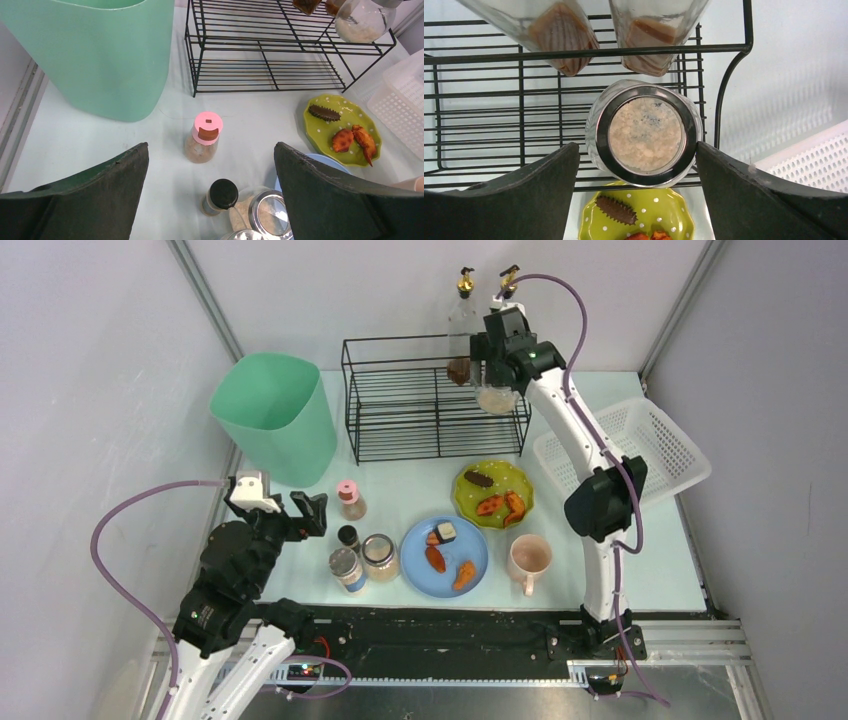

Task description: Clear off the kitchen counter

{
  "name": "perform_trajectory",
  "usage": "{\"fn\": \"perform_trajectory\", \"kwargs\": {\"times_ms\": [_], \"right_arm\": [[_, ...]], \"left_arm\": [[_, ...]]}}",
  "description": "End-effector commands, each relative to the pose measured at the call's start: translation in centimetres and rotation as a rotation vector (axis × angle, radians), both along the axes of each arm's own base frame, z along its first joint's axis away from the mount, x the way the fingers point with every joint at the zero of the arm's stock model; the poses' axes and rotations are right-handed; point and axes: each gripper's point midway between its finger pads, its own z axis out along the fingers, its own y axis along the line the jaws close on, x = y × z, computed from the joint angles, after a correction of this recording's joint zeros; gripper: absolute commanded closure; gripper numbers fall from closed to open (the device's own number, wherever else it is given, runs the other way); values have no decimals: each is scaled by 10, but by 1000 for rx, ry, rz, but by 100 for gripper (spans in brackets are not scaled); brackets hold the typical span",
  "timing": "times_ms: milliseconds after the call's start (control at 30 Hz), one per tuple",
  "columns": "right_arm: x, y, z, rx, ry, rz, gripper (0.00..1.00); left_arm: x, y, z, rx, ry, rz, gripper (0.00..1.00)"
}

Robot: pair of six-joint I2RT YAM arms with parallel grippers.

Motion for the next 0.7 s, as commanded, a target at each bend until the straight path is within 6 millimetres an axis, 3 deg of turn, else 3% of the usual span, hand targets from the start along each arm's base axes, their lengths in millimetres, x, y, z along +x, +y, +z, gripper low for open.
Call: {"fn": "perform_trajectory", "kwargs": {"times_ms": [0, 167, 300, 400, 467, 500, 533, 567, 600, 633, 667], "right_arm": [[-4, -5, 71, 28, -170, -17, 9], [-22, 1, 93, 15, -215, 2, 9], [-49, 29, 110, -5, -254, 97, 9], [-74, 61, 115, 7, -264, 200, 10], [-93, 83, 104, 15, -241, 282, 10], [-103, 89, 108, 31, -246, 315, 10], [-113, 103, 95, 29, -225, 352, 10], [-125, 116, 101, 60, -240, 396, 11], [-132, 121, 83, 51, -207, 420, 11], [-144, 134, 87, 83, -222, 463, 11], [-150, 139, 71, 76, -197, 484, 11]], "left_arm": [[2, -2, 2, -14, -10, -3, 2], [3, -1, 3, -14, -10, 0, 2], [3, -2, 2, -12, -8, 0, 2], [3, -1, 2, -12, -8, 3, 2], [4, 0, 2, -11, -7, 10, 2], [3, 0, 2, -12, -8, 11, 2], [3, 2, 3, -12, -11, 19, 2], [3, 3, 4, -13, -15, 24, 2], [3, 4, 4, -14, -16, 30, 2], [3, 5, 4, -13, -18, 33, 2], [3, 6, 4, -15, -20, 39, 2]]}}
